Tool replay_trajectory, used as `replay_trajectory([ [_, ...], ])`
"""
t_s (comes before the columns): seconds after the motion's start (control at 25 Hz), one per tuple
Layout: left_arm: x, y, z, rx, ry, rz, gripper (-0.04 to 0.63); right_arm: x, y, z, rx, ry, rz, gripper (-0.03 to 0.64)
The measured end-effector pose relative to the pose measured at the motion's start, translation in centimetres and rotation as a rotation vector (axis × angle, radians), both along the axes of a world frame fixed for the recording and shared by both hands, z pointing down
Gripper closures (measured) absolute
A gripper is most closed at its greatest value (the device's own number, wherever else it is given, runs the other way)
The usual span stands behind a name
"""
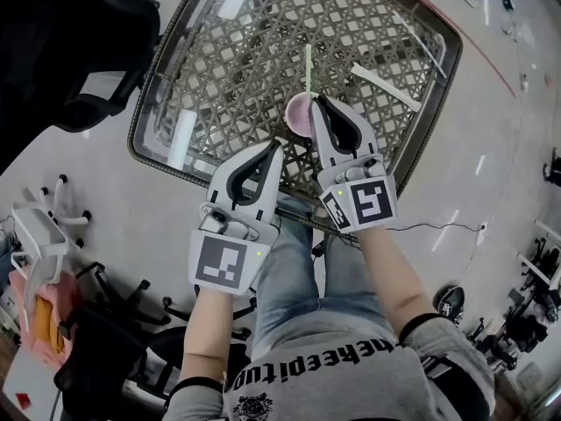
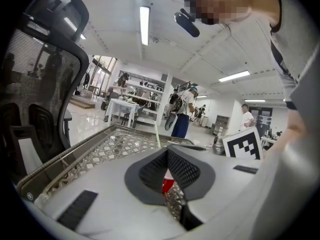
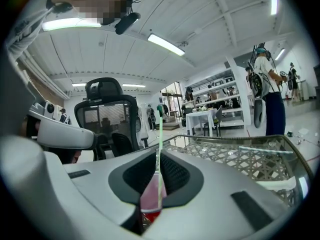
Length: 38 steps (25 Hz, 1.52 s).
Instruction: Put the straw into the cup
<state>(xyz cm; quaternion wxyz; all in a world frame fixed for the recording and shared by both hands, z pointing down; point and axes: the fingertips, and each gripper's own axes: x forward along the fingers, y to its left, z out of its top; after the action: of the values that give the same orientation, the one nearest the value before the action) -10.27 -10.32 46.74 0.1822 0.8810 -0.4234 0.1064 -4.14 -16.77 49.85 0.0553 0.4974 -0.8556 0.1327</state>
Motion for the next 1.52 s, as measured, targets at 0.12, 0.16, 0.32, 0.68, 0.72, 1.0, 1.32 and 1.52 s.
replay_trajectory([
  [0.12,0.0,0.0,0.1,-0.003,-0.003,0.000,0.571,-0.1,0.1,0.0,-0.003,-0.001,-0.006,0.566],
  [0.16,0.0,0.1,0.1,-0.003,-0.004,0.001,0.571,-0.1,0.2,0.0,-0.002,-0.001,-0.008,0.566],
  [0.32,0.1,0.1,0.2,-0.004,-0.007,0.001,0.571,-0.1,0.5,-0.2,-0.004,-0.010,-0.022,0.594],
  [0.68,0.7,-0.2,-0.8,0.015,0.000,0.007,0.571,-0.3,1.3,-1.7,-0.007,-0.019,-0.072,0.620],
  [0.72,0.8,-0.3,-0.9,0.018,0.000,0.011,0.571,-0.3,1.4,-1.9,-0.008,-0.024,-0.079,0.620],
  [1.0,1.7,-0.6,-2.2,0.040,-0.006,0.035,0.571,-0.9,2.4,-3.5,-0.021,-0.056,-0.154,0.620],
  [1.32,3.3,0.3,-5.5,0.073,0.002,0.069,0.571,-0.6,4.4,-7.3,-0.012,-0.077,-0.212,0.620],
  [1.52,4.3,0.0,-6.6,0.083,-0.001,0.084,0.571,0.3,4.5,-8.7,-0.010,-0.093,-0.217,0.620],
])
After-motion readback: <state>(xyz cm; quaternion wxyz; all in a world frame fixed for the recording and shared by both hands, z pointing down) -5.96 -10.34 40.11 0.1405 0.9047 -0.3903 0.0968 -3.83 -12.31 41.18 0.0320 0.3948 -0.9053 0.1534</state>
